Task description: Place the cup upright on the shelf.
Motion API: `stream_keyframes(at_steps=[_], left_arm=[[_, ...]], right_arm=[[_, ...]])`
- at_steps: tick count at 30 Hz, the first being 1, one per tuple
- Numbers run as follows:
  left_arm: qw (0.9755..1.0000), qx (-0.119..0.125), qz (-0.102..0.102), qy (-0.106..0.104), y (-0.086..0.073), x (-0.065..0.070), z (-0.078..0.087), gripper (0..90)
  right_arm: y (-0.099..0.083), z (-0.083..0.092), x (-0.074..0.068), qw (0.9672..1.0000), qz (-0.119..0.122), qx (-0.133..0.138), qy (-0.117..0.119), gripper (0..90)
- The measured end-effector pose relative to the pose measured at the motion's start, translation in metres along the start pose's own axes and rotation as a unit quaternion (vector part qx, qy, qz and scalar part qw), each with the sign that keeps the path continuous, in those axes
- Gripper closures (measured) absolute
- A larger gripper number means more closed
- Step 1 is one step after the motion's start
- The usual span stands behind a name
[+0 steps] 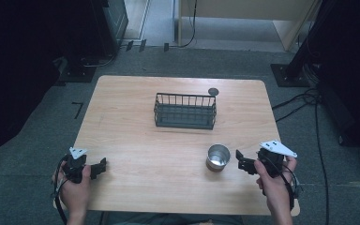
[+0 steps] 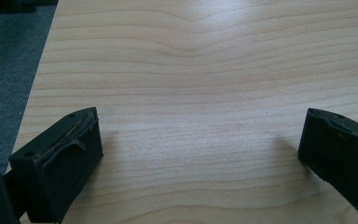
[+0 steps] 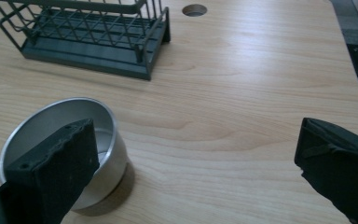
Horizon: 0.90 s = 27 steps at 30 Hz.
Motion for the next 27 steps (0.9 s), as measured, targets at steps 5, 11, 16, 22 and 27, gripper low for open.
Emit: stream_keyframes(at_steps=[5, 11, 16, 22, 27], left_arm=[[1.0, 0.0, 0.0, 0.0, 0.0, 0.0, 0.0, 0.0], [1.0, -0.001, 0.0, 0.0, 0.0, 0.0, 0.0, 0.0], [1.0, -0.001, -0.001, 0.0, 0.0, 0.0, 0.0, 0.0], [1.0, 0.0, -0.001, 0.0, 0.0, 0.0, 0.0, 0.0], [1.0, 0.0, -0.002, -0.001, 0.0, 0.001, 0.0, 0.0]], right_arm=[[0.003, 0.0, -0.016, 0.9999, 0.007, 0.004, 0.01, 0.0], [0.004, -0.002, -0.035, 0.9996, 0.013, 0.003, 0.024, 0.0], [0.003, -0.005, -0.05, 0.9993, 0.016, 0.001, 0.035, 0.0], [-0.003, -0.011, -0.066, 0.9987, 0.02, -0.01, 0.045, 0.0], [-0.01, -0.017, -0.076, 0.9979, 0.013, -0.017, 0.06, 0.0]])
Point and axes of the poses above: each handheld gripper's, and its own axes: z roughly backward along the jaws, y roughly out of its top, x roughly to its right, the point moved 10 cm from there along -z, roughly forward along the jaws, and after that the axes turned 4 degrees about -y, right-handed, at the moved point
